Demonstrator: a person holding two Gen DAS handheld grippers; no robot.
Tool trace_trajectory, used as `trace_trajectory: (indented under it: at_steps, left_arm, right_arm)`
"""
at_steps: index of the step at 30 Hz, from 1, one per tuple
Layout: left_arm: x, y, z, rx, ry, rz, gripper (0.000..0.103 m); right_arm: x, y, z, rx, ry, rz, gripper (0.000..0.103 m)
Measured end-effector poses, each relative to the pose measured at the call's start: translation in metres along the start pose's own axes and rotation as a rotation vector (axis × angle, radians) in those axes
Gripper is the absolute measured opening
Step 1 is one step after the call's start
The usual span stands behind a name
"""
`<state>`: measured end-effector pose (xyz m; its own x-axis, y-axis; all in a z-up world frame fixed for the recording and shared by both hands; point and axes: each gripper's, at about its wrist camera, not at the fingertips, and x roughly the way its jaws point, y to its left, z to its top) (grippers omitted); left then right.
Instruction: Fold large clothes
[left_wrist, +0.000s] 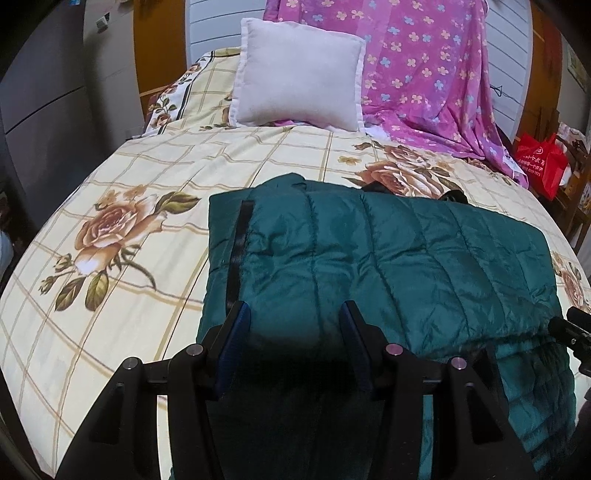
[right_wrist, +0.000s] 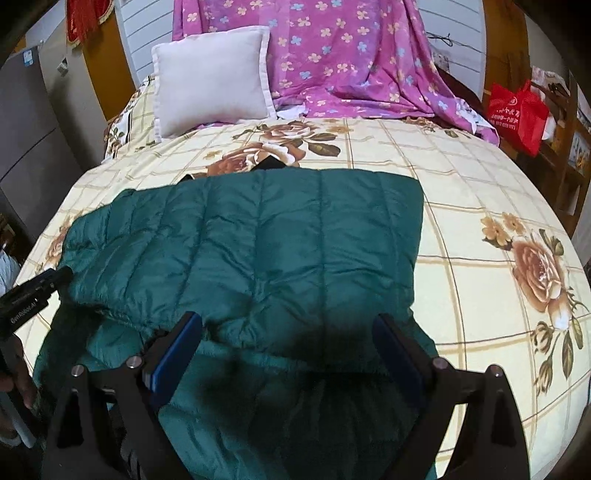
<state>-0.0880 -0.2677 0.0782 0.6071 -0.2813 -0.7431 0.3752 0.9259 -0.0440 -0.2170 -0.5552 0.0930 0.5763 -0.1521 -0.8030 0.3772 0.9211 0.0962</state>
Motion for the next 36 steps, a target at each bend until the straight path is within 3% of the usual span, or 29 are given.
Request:
trace_trajectory:
  at_steps: [16,36]
  left_arm:
    - [-0.023,0.010,-0.038,0.035,0.060,0.010,0.033]
    - [-0.071,0.028,-0.084,0.054,0.088,-0.006,0.033]
  right_arm:
    - [-0.012,-0.014,-0.035,0.008,0.076,-0.048,0.095]
    - [-0.049,-0.020,-0.094,0.024,0.152,-0.007,0.095]
